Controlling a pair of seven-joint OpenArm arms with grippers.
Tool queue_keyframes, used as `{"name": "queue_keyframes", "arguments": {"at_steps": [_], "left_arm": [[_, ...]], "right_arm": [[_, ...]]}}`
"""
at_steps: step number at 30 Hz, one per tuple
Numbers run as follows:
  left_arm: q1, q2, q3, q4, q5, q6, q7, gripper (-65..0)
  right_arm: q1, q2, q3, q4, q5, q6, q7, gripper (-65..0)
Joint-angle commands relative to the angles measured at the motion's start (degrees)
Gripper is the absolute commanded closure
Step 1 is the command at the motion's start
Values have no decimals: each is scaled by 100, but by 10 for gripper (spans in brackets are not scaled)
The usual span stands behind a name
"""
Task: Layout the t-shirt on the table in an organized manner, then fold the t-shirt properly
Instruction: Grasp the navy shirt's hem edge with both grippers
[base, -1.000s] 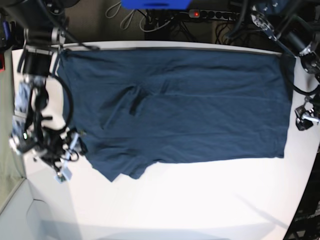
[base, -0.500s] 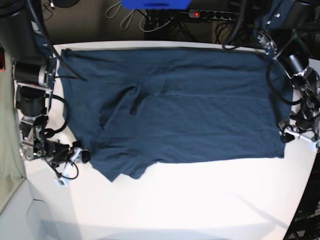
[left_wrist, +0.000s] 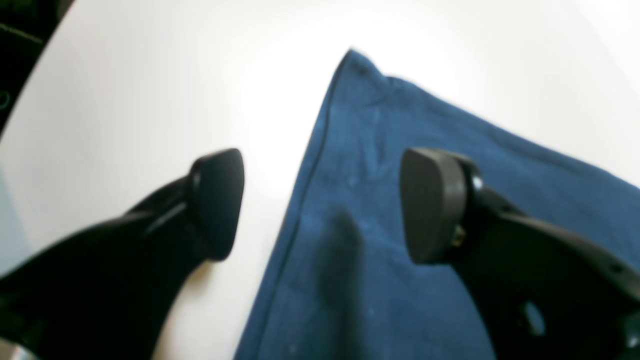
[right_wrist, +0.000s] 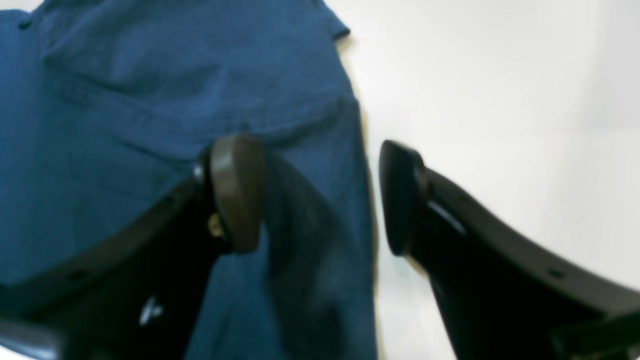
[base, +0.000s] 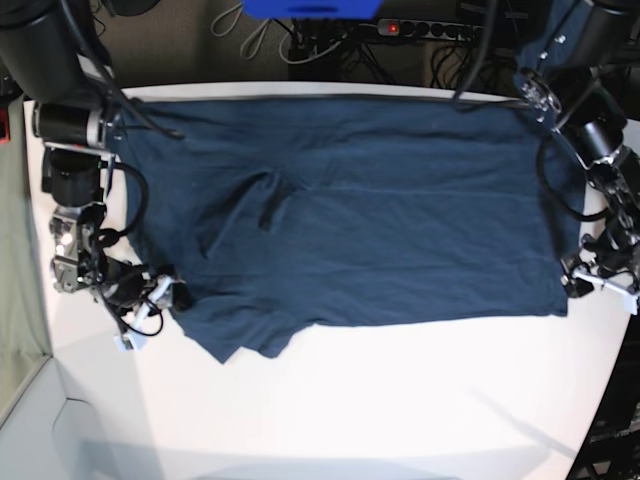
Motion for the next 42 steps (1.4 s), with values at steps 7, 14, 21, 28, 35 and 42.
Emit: {"name": "queue_keyframes", "arguments": {"at_steps": [7,14,21,28,35,42], "left_arm": [[-616,-321,12,-676,-62,-7,-338,-475],[-1099,-751,1340,-2628,-71,-7,-1762,-473],[-1337,-787,1665,-3498,-71,1,-2448,-473],[-1143,-787,1630,-3507,-106,1,-2474,-472],[-1003,-787,1630,-3516,-106,1,-2474,-183],[-1003,-787,1665,-3498,-106,406,-2474,-5]], "right_arm": [[-11,27,0,20,-97,43,-278,0],[-196,27,-8,20,-97,43,-269,0],[-205,36,-8,20,-97,43,-278,0],[-213,54,-8,20,-97,43,-278,0],[-196,54,-8,20,-97,43,-278,0],[-196,54,0,20,-97,43,-278,0]]}}
